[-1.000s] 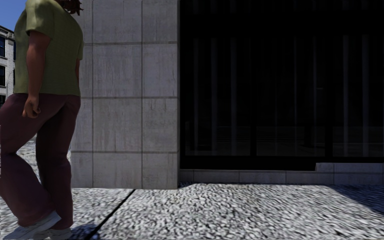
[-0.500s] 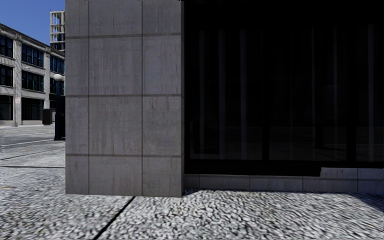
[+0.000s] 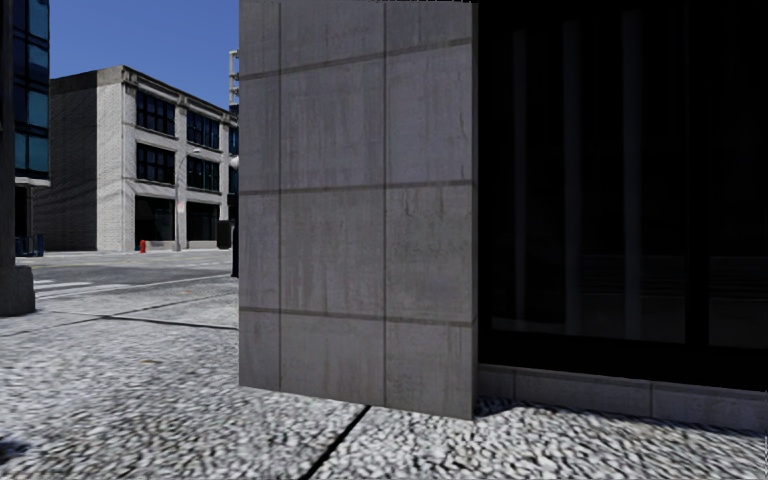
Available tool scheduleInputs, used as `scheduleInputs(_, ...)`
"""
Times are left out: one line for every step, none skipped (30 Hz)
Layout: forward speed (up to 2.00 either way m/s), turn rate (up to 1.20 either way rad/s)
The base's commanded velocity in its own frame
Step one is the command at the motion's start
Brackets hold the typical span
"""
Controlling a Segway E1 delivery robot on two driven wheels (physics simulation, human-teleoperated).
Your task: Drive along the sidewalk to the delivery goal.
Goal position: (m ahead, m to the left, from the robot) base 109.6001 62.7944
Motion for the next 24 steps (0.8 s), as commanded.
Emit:
scheduleInputs(0.47, 0.69)
scheduleInputs(0.47, 0.69)
scheduleInputs(0.47, 0.69)
scheduleInputs(0.47, 0.69)
scheduleInputs(0.47, 0.69)
scheduleInputs(0.47, 0.69)
scheduleInputs(0.48, 0.69)
scheduleInputs(0.55, 0.69)
scheduleInputs(0.60, 0.68)
scheduleInputs(0.68, 0.65)
scheduleInputs(0.72, 0.65)
scheduleInputs(0.74, 0.64)
scheduleInputs(0.77, 0.64)
scheduleInputs(0.77, 0.64)
scheduleInputs(0.79, 0.64)
scheduleInputs(0.79, 0.64)
scheduleInputs(0.79, 0.64)
scheduleInputs(0.80, 0.64)
scheduleInputs(0.80, 0.64)
scheduleInputs(0.80, 0.64)
scheduleInputs(0.80, 0.64)
scheduleInputs(0.80, 0.64)
scheduleInputs(0.80, 0.64)
scheduleInputs(0.80, 0.64)
